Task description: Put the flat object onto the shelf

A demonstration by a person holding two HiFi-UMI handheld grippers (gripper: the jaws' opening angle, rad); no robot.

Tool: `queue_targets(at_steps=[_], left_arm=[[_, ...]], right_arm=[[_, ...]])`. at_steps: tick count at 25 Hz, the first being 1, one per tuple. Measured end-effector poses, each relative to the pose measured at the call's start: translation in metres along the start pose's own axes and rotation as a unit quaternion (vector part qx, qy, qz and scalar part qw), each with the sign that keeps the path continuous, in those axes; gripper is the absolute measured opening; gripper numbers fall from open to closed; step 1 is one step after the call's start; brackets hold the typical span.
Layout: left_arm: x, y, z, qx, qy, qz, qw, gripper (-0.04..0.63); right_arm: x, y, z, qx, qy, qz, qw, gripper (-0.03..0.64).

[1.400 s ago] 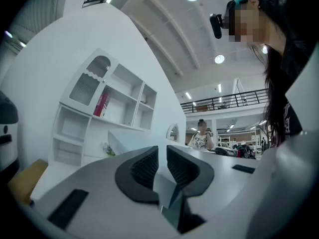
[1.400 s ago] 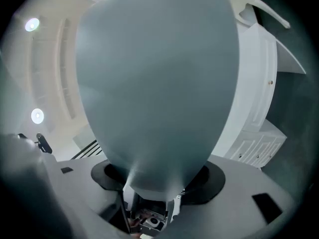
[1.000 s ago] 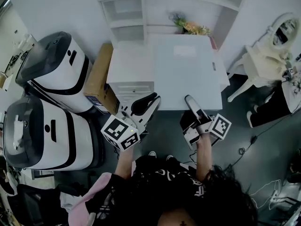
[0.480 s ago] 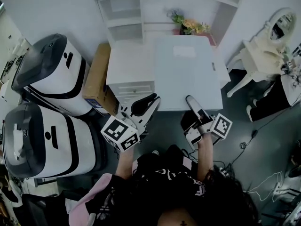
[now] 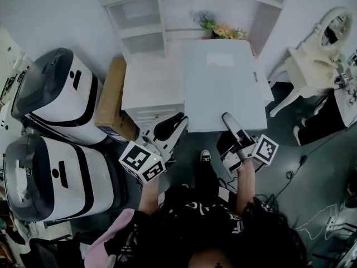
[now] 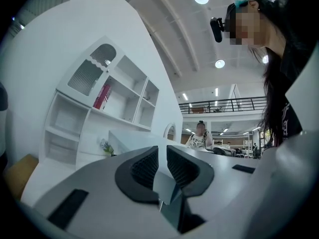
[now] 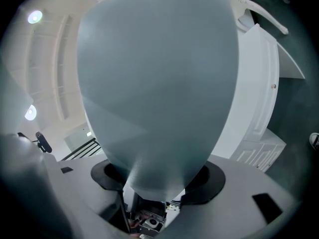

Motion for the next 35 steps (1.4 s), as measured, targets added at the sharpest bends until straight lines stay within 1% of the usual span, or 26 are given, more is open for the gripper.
queue_targets(at_steps=[4, 8, 13, 18, 21, 24, 29, 35], left_arm=[[0.001, -0.04, 0.02, -0.019, -0.006, 0.002, 0.9998, 0.063], [-0.007, -0.085, 0.039, -0.031, -0.017, -0.003, 0.9994, 0.061], [-0.021, -0.161, 0.06, -0.056, -0.023, -0.01, 0.9981, 0.061], [-0.01, -0.157, 0.064, -0.085, -0.031, -0.017, 0.9957, 0.063], [-0.011, -0.187, 0.068, -0.108, -0.03, -0.011, 0.9936, 0.061], [-0.01, -0.208, 0.07, -0.12, -0.032, -0.003, 0.9923, 0.061], [-0.006, -0.222, 0.069, -0.12, -0.034, 0.006, 0.9922, 0.061], [-0.005, -0.23, 0.073, -0.109, -0.033, 0.007, 0.9935, 0.061]], right_arm=[[-0.044, -0.024, -0.016, -0.015, 0.001, 0.009, 1.0, 0.311], [-0.09, -0.051, -0.029, -0.024, 0.002, 0.024, 0.999, 0.311], [-0.17, -0.09, -0.039, -0.041, -0.004, 0.045, 0.998, 0.311], [-0.18, -0.096, -0.036, -0.075, 0.005, 0.06, 0.995, 0.311], [-0.22, -0.114, -0.039, -0.088, 0.007, 0.07, 0.994, 0.311], [-0.25, -0.133, -0.042, -0.102, 0.011, 0.079, 0.992, 0.311], [-0.272, -0.155, -0.041, -0.119, 0.014, 0.083, 0.989, 0.311], [-0.288, -0.184, -0.037, -0.132, 0.031, 0.084, 0.987, 0.311]])
Point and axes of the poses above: the fingertips, and each gripper's own axes: y backward along the fingers, z to its left, x out of its underside, the point moved 8 cm from there along y, backward along the fingers, and after that the axes turned 4 degrees about -x, right-handed, at the moved point
